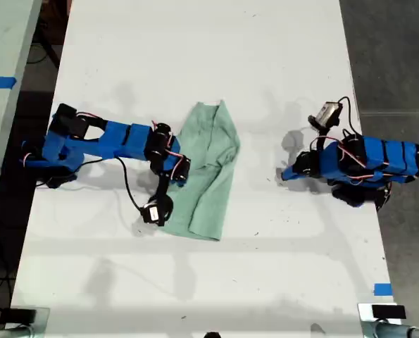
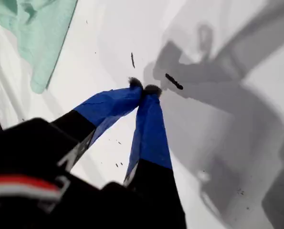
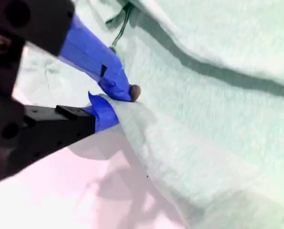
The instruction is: Fold t shirt
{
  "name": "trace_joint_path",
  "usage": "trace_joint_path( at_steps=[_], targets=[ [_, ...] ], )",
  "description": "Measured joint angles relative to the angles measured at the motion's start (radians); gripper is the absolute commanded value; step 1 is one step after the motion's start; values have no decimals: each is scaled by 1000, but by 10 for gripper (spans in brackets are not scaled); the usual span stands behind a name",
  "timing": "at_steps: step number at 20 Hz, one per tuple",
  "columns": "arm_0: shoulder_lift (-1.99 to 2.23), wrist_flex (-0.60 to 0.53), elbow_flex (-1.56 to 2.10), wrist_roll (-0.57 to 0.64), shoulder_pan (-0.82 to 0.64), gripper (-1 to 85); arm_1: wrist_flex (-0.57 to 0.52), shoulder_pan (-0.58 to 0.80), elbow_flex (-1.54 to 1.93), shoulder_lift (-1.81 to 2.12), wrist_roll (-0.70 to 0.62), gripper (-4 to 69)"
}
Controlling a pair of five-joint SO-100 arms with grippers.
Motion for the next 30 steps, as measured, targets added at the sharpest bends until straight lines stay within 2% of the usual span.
trace_joint_path(
  at_steps=[3, 4, 5, 7, 8, 9, 11, 15, 19, 22, 23, 24, 25, 27, 30],
  targets=[
    [-18, -66, -9, 32, -5, 13, 0, 0, 0, 0, 0, 19],
    [-26, -98, -9, 41, -8, 51, 0, 0, 0, 0, 0, 19],
    [-40, -132, -12, 57, -12, 124, 0, 0, 0, 0, 0, 19],
    [-66, -210, -12, 81, -11, 195, 0, 0, 0, 0, 0, 19],
    [-80, -252, -14, 92, -11, 278, 0, 0, 0, 0, 0, 19],
    [-92, -288, -14, 109, -11, 322, 0, 0, 0, 0, 0, 19],
    [-106, -348, -15, 124, -11, 276, 0, 0, 0, 0, 0, 19],
    [-158, -327, -17, 48, -8, 272, 0, 0, 0, 0, 0, 19],
    [-158, -273, -15, 46, -8, 272, 0, 0, 0, 0, 0, 19],
    [-43, -169, -15, 46, -8, 272, 0, 0, 0, 0, 0, 19],
    [17, -121, -15, 46, -8, 239, 0, 0, 0, 0, 0, 19],
    [80, -69, -15, 46, -8, 93, 0, 0, 0, 0, 0, 19],
    [153, -29, -5, 46, -8, -1, 0, 0, 0, 0, 0, 19],
    [347, 15, 91, 46, -18, -1, 0, 0, 0, 0, 0, 19],
    [681, -9, 337, 46, -55, -1, 0, 0, 0, 0, 0, 19]
  ],
)
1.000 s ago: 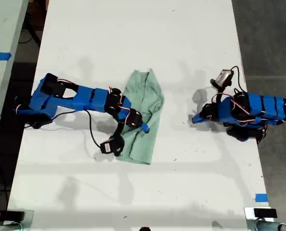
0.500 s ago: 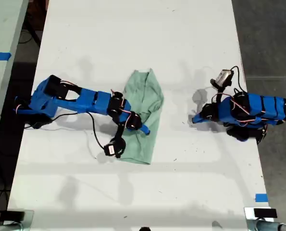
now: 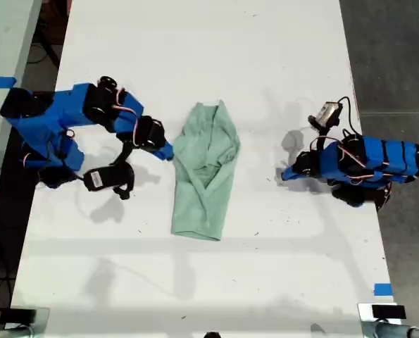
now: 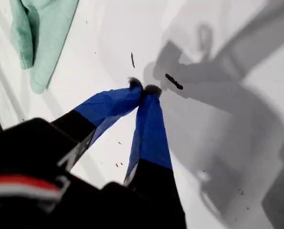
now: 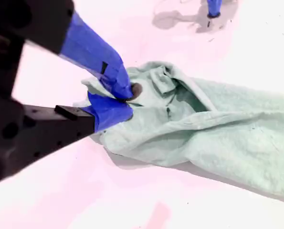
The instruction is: Fold t shirt
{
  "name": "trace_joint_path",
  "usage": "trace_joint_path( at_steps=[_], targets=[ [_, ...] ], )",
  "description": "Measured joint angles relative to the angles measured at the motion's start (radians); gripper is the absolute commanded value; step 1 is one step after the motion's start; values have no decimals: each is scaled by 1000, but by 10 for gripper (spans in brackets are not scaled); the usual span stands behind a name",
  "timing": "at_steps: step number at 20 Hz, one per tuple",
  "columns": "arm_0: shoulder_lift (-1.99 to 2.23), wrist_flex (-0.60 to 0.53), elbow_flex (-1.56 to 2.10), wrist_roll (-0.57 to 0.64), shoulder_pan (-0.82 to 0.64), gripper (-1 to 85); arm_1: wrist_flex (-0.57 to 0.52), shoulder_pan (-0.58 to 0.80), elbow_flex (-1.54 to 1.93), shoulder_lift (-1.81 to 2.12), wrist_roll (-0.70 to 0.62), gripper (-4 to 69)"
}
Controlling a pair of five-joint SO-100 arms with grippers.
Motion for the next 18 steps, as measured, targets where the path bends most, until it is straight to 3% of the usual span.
trace_joint_path(
  at_steps=[2, 7, 8, 11, 18],
  targets=[
    [241, -137, 275, -9, -11, -1, 0, 0, 0, 0, 0, 19],
    [1011, -629, 1215, -41, -9, -1, 0, 0, 0, 0, 0, 19],
    [1207, -675, 1410, -40, -11, -1, 0, 0, 0, 0, 0, 19],
    [1644, -670, 1833, 40, -86, -1, 0, 0, 0, 0, 0, 19],
    [1723, -612, 1887, 29, -106, -1, 2, 0, 0, 0, 2, 19]
  ],
)
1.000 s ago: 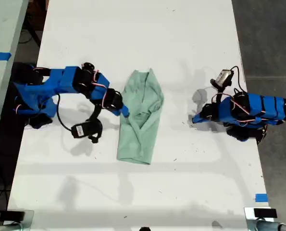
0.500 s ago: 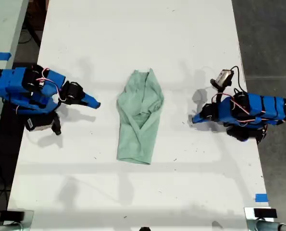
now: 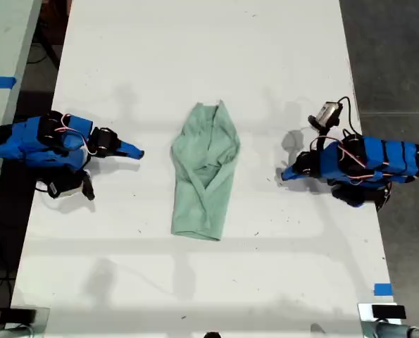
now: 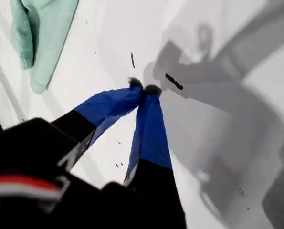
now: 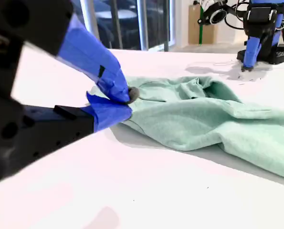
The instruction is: Fold t shirt
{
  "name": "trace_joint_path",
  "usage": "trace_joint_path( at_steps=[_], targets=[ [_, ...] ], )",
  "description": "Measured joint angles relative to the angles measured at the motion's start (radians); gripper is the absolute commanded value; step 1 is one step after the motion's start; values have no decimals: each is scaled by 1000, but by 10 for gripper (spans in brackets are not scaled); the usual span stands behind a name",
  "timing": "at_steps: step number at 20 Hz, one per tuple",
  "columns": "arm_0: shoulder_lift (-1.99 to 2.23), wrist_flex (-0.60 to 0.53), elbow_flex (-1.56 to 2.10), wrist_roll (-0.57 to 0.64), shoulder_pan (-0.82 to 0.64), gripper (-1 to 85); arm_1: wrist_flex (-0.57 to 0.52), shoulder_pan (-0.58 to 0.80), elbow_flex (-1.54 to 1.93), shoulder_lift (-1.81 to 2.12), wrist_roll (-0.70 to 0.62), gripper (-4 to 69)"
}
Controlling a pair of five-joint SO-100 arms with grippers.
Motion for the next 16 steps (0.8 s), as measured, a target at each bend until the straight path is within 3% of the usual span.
trace_joint_path(
  at_steps=[16],
  targets=[
    [0, 26, 0, -35, -14, -1, 0, 0, 0, 0, 0, 19]
  ],
)
